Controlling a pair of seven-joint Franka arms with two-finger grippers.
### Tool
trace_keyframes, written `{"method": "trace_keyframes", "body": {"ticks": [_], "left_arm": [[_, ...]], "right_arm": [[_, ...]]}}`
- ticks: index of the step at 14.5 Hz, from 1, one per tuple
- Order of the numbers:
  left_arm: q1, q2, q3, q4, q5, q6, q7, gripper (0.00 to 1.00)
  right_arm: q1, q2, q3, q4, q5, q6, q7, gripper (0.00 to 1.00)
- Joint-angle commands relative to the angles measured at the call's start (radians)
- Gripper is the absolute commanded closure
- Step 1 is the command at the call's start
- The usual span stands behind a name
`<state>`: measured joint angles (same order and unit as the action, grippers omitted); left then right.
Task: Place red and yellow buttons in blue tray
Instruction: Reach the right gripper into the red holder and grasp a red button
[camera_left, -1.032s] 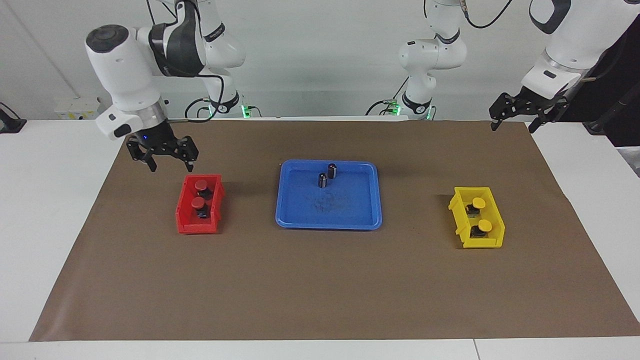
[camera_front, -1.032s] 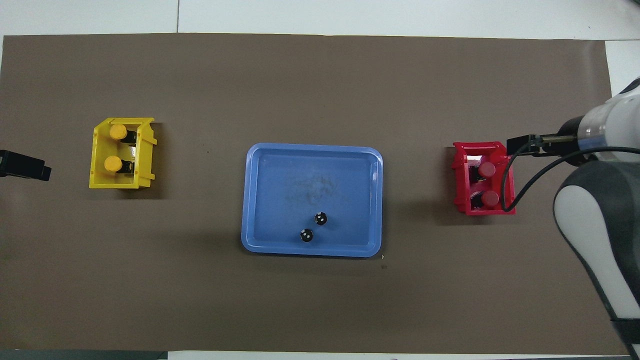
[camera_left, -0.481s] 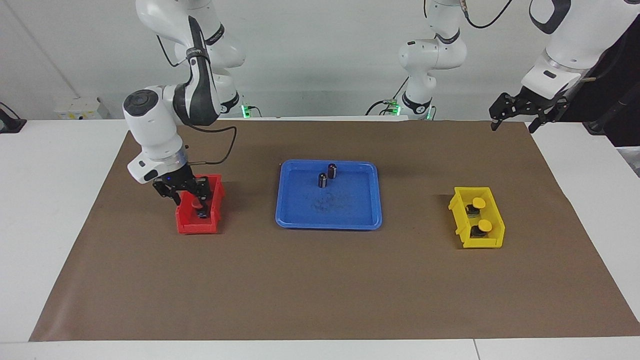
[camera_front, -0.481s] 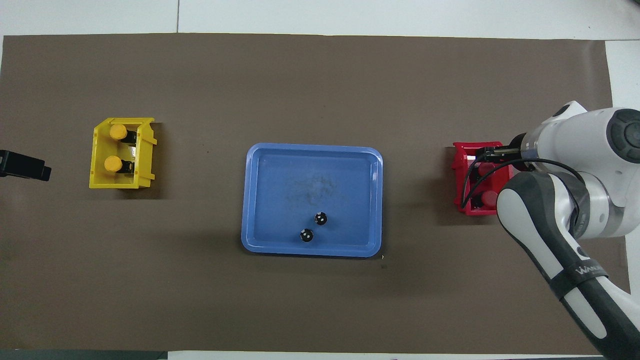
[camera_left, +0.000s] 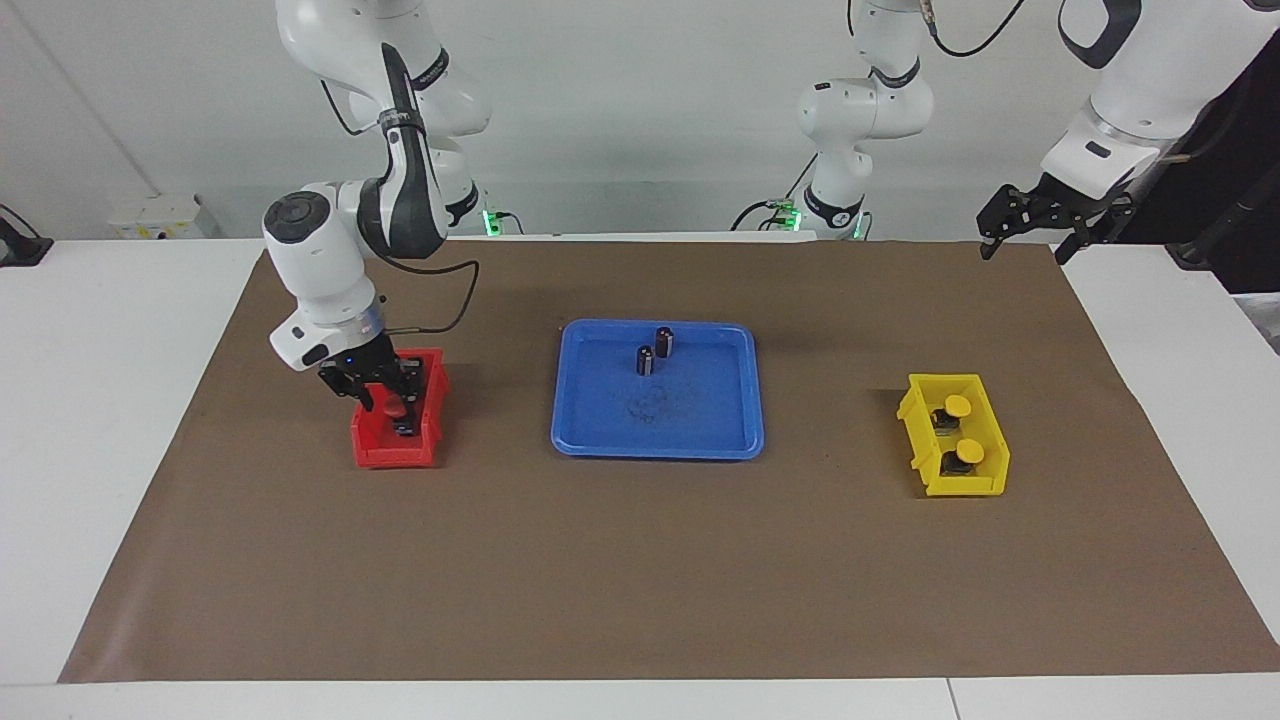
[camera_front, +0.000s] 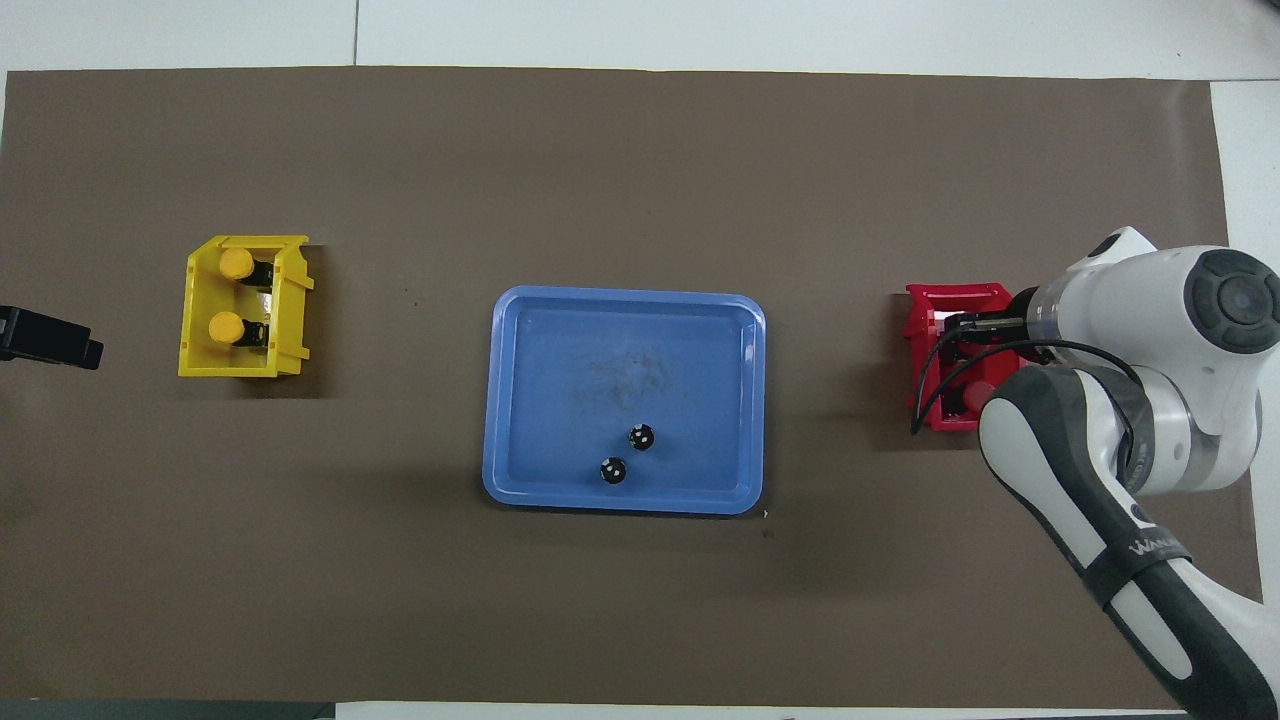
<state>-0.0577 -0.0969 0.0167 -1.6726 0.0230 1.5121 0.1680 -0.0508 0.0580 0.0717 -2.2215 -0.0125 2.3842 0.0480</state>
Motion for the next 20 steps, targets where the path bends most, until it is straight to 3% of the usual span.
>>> {"method": "trace_keyframes", "body": {"ticks": [1,4,8,12,14,16,20], "left_arm": [[0.004,-0.024,-0.001,-0.015,0.003,-0.026,0.005,0.00],[0.002,-0.033,-0.001,-0.019,0.003,-0.029,0.001,0.00],[0.004,-0.035,0.000,-0.019,0.005,-0.018,0.007,0.00],[0.004,-0.035,0.000,-0.021,0.009,-0.007,0.005,0.00],[0.009,-0.026,0.000,-0.064,0.009,0.136,0.005,0.00],[0.009,0.006,0.000,-0.166,0.009,0.325,0.005,0.00],[0.010,0.185,-0.001,-0.180,-0.017,0.544,-0.008,0.12]], "right_arm": [[-0.008,-0.015,0.007,-0.033,0.023,0.035,-0.031,0.40],[-0.008,-0.021,0.007,-0.070,0.023,0.072,-0.037,0.52],[-0.009,-0.020,0.007,-0.055,0.023,0.052,-0.039,0.78],[-0.001,0.037,0.007,0.239,0.006,-0.274,-0.054,0.78],[0.034,0.052,0.010,0.371,0.006,-0.411,-0.045,0.78],[0.122,0.109,0.008,0.491,0.003,-0.470,0.049,0.77],[0.326,0.149,0.010,0.542,-0.004,-0.392,0.399,0.78]]}}
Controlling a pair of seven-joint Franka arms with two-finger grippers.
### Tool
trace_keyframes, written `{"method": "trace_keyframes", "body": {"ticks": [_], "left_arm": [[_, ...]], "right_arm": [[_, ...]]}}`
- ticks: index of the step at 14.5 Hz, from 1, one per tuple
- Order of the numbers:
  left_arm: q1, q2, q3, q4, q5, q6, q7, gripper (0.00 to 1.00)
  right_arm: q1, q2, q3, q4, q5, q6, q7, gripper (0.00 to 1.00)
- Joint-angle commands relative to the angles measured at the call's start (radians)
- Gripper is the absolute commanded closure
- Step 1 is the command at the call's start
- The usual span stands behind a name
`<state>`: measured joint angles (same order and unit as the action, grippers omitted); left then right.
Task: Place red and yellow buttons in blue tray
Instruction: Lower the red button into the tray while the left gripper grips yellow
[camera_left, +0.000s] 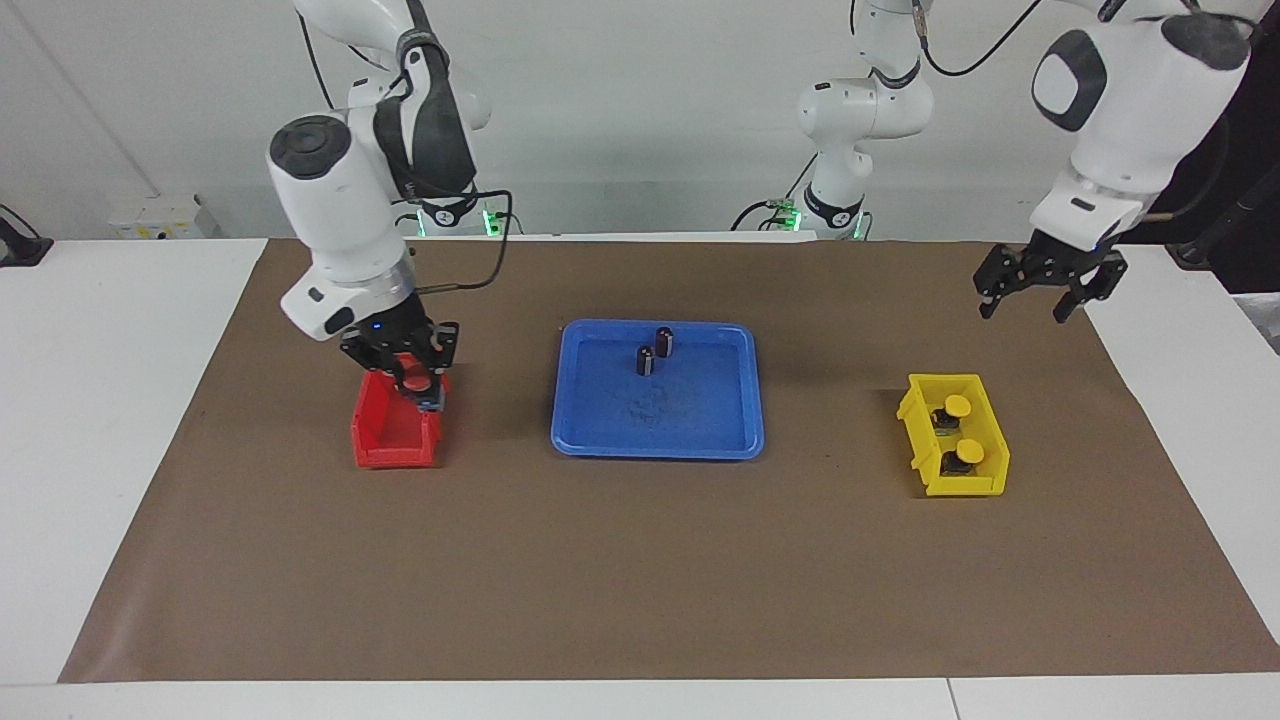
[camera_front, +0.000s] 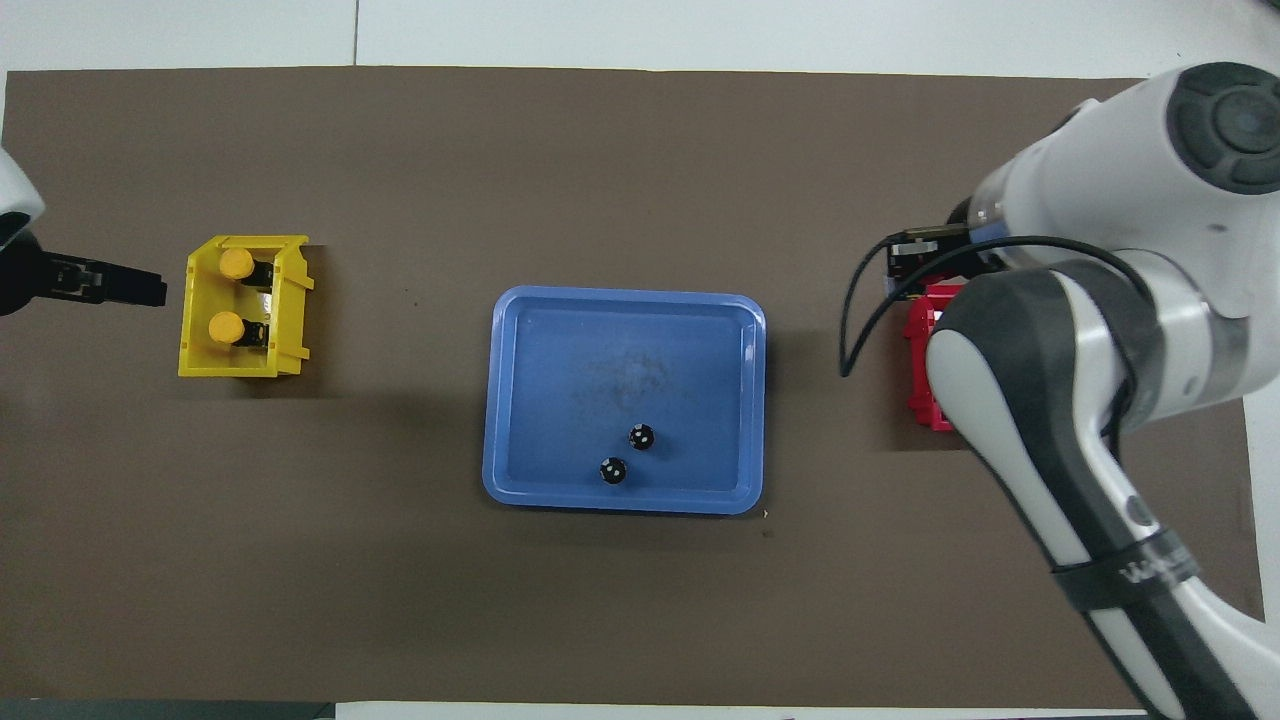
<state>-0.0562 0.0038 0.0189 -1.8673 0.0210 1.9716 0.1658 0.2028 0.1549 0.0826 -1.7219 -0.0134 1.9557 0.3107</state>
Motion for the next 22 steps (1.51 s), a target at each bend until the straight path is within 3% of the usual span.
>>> {"method": "trace_keyframes", "body": {"ticks": [1,3,6,12,13,14,17,19,22], "left_arm": [[0.009,0.123,-0.002,0.014,-0.024,0.134,-0.020,0.17],[0.012,0.166,-0.002,0.011,-0.032,0.191,-0.073,0.26],[0.022,0.202,-0.004,0.001,-0.033,0.239,-0.118,0.31],[0.012,0.228,-0.005,-0.048,-0.042,0.335,-0.173,0.35],[0.012,0.229,-0.005,-0.058,-0.049,0.352,-0.173,0.35],[0.012,0.237,-0.005,-0.059,-0.049,0.358,-0.173,0.35],[0.013,0.242,-0.005,-0.061,-0.049,0.374,-0.173,0.35],[0.013,0.257,-0.005,-0.073,-0.049,0.406,-0.173,0.36],[0.013,0.284,-0.005,-0.075,-0.049,0.446,-0.175,0.44]], "right_arm": [[0.131,0.067,-0.003,0.036,-0.004,0.078,0.203,0.78],[0.234,0.119,-0.003,0.047,-0.025,0.130,0.331,0.78],[0.346,0.205,-0.003,0.047,-0.114,0.193,0.499,0.78],[0.365,0.278,-0.003,0.009,-0.162,0.273,0.531,0.73],[0.365,0.284,-0.003,0.004,-0.163,0.285,0.545,0.62],[0.365,0.284,-0.003,0.002,-0.162,0.282,0.548,0.38],[0.347,0.275,-0.004,0.057,-0.163,0.229,0.536,0.07],[0.290,0.221,-0.011,0.105,-0.157,0.136,0.458,0.04],[0.118,0.054,-0.006,0.043,-0.116,0.013,0.200,0.04]]}}
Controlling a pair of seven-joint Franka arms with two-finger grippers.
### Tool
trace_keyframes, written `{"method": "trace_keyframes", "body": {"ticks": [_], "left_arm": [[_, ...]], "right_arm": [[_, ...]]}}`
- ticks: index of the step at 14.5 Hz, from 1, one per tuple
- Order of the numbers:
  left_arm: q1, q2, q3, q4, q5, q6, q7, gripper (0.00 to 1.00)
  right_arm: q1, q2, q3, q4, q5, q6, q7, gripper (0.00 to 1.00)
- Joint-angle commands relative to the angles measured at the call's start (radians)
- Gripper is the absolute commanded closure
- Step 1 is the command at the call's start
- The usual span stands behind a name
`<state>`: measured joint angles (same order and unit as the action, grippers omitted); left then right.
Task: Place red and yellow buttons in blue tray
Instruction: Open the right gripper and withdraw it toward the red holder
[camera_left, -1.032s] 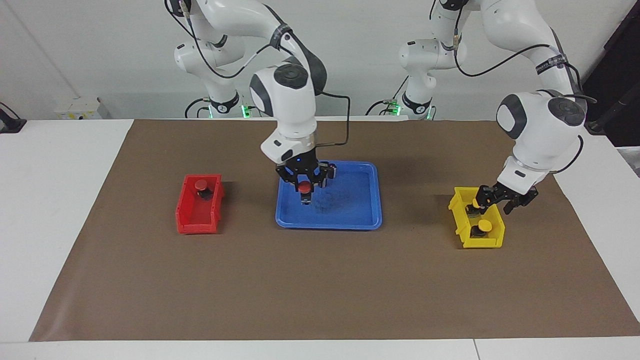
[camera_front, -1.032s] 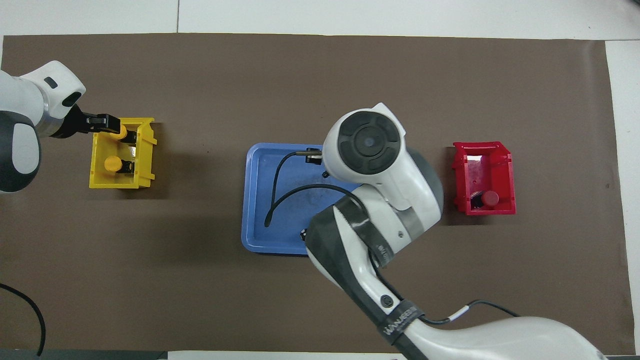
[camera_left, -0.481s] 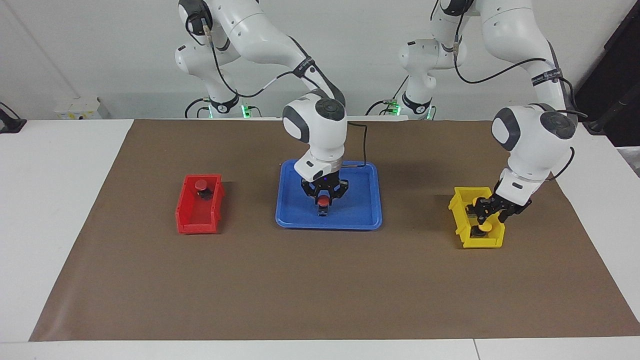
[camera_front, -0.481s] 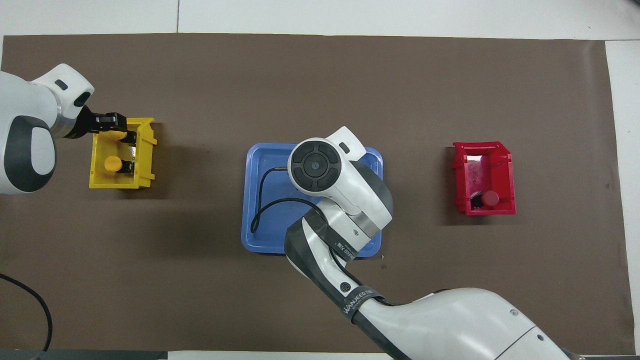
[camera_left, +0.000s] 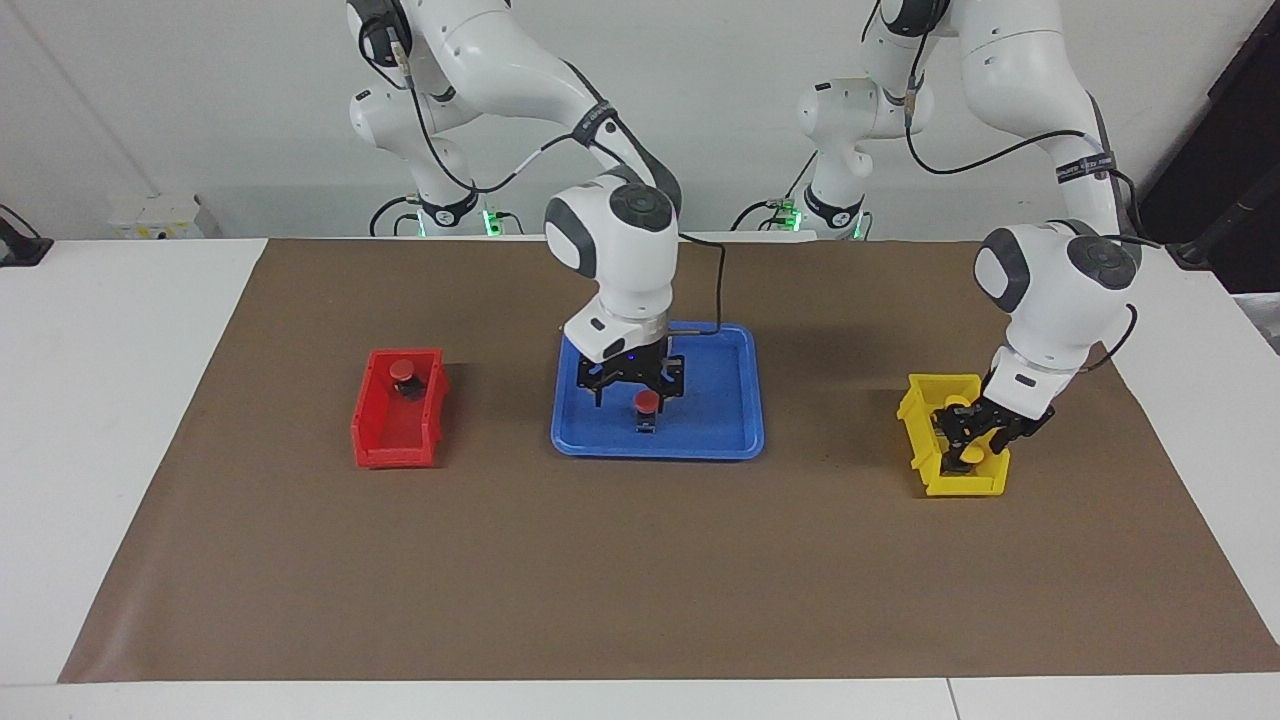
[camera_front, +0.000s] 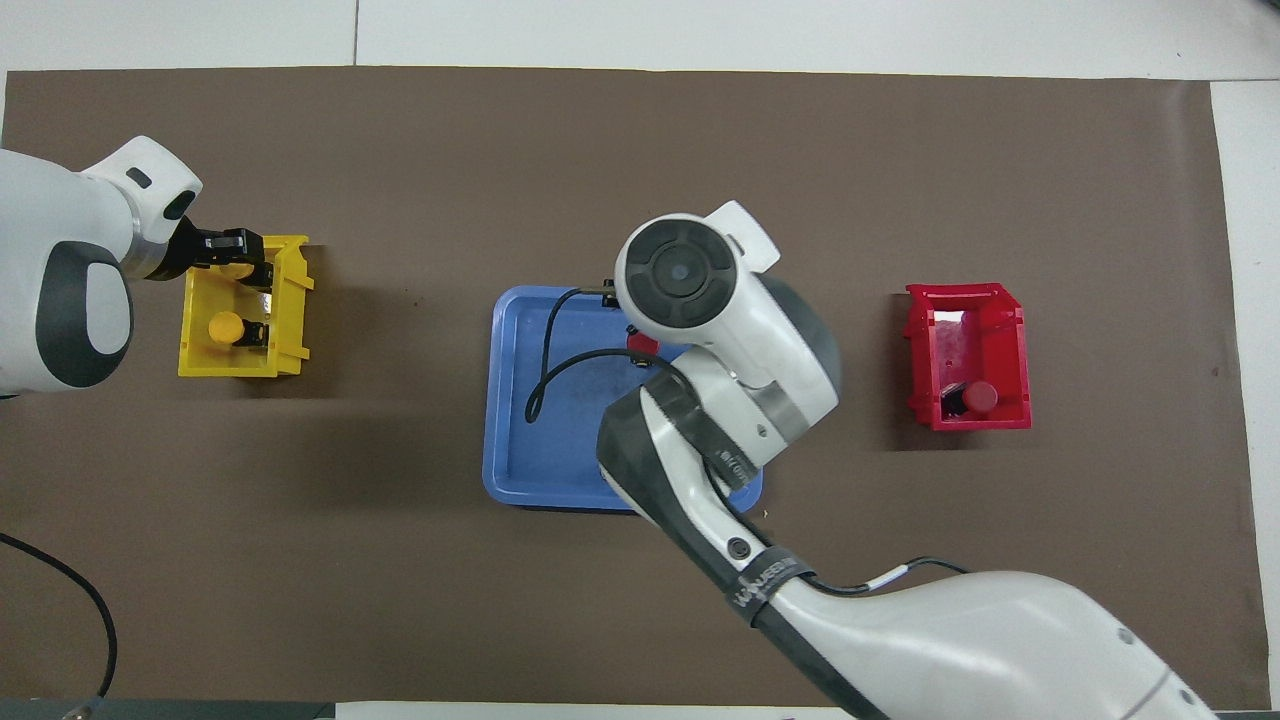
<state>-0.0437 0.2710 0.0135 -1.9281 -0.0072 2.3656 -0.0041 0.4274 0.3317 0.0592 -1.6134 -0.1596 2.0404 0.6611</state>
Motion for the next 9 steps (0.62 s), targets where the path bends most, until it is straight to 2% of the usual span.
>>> {"method": "trace_keyframes", "body": {"ticks": [1,2,3,5,7,8,9], "left_arm": [[-0.001,0.019,0.000,-0.014,-0.020,0.052,-0.007,0.73],[-0.002,0.017,0.000,-0.003,-0.020,0.035,-0.008,0.98],[-0.004,0.008,0.000,0.014,-0.020,-0.006,-0.013,0.99],[-0.008,-0.027,-0.004,0.172,-0.022,-0.278,-0.022,0.99],[-0.080,-0.029,-0.010,0.366,-0.004,-0.522,-0.122,0.99],[-0.164,-0.030,-0.009,0.377,0.033,-0.538,-0.243,0.99],[-0.244,-0.035,-0.012,0.359,0.058,-0.502,-0.383,0.99]], "right_arm": [[-0.160,-0.182,0.016,-0.116,0.066,-0.106,-0.237,0.05],[-0.217,-0.257,0.016,-0.211,0.086,-0.105,-0.320,0.06],[-0.280,-0.349,0.016,-0.337,0.100,-0.070,-0.450,0.06],[-0.407,-0.480,0.014,-0.541,0.173,0.030,-0.662,0.07],[-0.479,-0.517,0.013,-0.670,0.206,0.146,-0.742,0.13],[-0.484,-0.511,0.011,-0.694,0.206,0.167,-0.742,0.17],[-0.484,-0.498,0.011,-0.697,0.206,0.175,-0.741,0.20]]}}
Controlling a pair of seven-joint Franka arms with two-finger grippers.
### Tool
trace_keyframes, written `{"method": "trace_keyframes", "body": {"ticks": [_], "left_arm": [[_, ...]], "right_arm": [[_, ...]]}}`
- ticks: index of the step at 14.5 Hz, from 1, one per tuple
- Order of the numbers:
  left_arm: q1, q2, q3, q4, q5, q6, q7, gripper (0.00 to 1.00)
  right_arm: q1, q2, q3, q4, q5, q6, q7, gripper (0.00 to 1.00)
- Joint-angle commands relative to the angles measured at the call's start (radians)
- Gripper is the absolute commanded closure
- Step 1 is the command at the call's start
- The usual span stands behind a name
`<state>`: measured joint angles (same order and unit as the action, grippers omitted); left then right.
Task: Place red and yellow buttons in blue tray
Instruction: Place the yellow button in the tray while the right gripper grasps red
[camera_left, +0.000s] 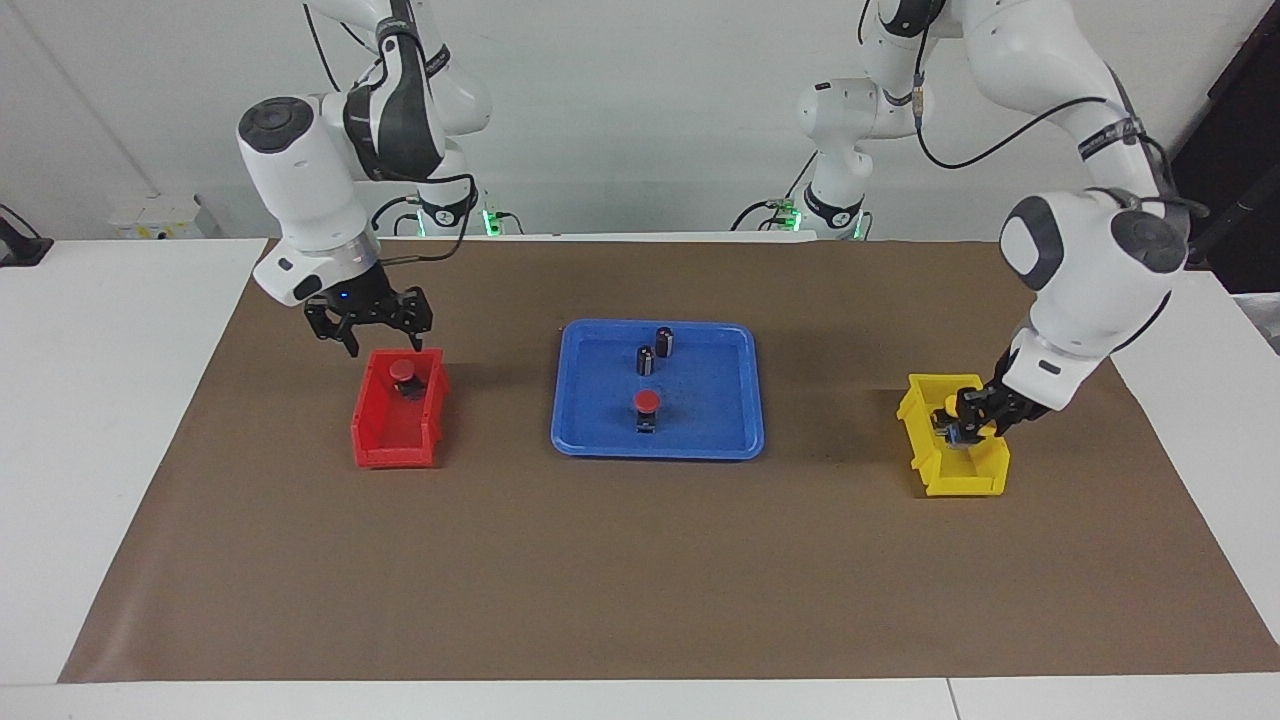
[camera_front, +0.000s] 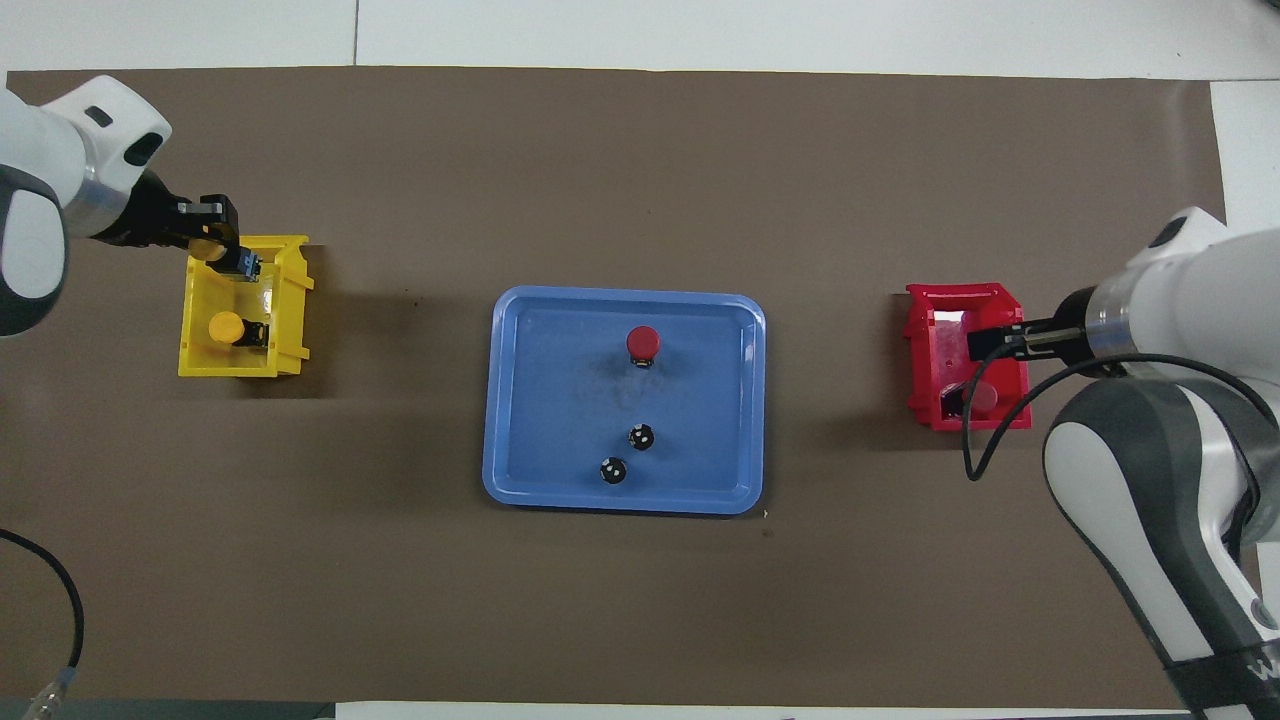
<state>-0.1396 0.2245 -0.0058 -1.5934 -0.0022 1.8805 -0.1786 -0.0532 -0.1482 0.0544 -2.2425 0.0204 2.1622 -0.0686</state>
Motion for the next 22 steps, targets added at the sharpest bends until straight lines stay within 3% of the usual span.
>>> {"method": "trace_keyframes", "body": {"ticks": [1,3,6,8,12,13,14,16,18,20,22], "left_arm": [[-0.211,-0.011,0.004,-0.046,0.053,0.064,-0.334,0.99],[-0.331,-0.031,0.003,-0.155,0.051,0.181,-0.480,0.99],[-0.452,-0.014,0.003,-0.259,0.051,0.329,-0.625,0.99],[-0.475,0.010,0.003,-0.299,0.051,0.402,-0.651,0.99],[-0.486,0.041,0.001,-0.310,0.051,0.425,-0.668,0.99],[-0.489,0.041,0.001,-0.310,0.051,0.425,-0.668,0.90],[-0.495,0.041,0.001,-0.310,0.051,0.425,-0.668,0.61],[-0.514,0.039,0.003,-0.326,0.051,0.427,-0.711,0.56],[-0.525,0.055,0.003,-0.326,0.051,0.451,-0.743,0.56],[-0.529,0.052,0.004,-0.313,0.051,0.428,-0.742,0.23],[-0.529,0.035,0.004,-0.301,0.053,0.379,-0.740,0.11]], "right_arm": [[-0.004,-0.007,0.016,-0.068,0.026,0.053,-0.013,0.22],[-0.010,0.010,0.016,-0.087,0.026,0.068,-0.008,0.29],[-0.002,0.044,0.016,-0.132,0.026,0.185,0.010,0.32],[-0.004,0.068,0.016,-0.135,0.026,0.199,0.003,0.32],[-0.002,0.067,0.016,-0.170,0.026,0.243,0.001,0.34],[-0.004,0.065,0.016,-0.177,0.026,0.243,-0.005,0.34],[-0.005,0.064,0.016,-0.186,0.026,0.243,-0.008,0.34],[-0.002,0.059,0.016,-0.195,0.026,0.243,-0.005,0.35],[-0.002,0.056,0.016,-0.198,0.024,0.242,-0.008,0.45],[-0.002,0.056,0.016,-0.197,0.024,0.239,-0.010,0.60],[-0.002,0.064,0.016,-0.172,0.021,0.222,-0.011,0.70]]}}
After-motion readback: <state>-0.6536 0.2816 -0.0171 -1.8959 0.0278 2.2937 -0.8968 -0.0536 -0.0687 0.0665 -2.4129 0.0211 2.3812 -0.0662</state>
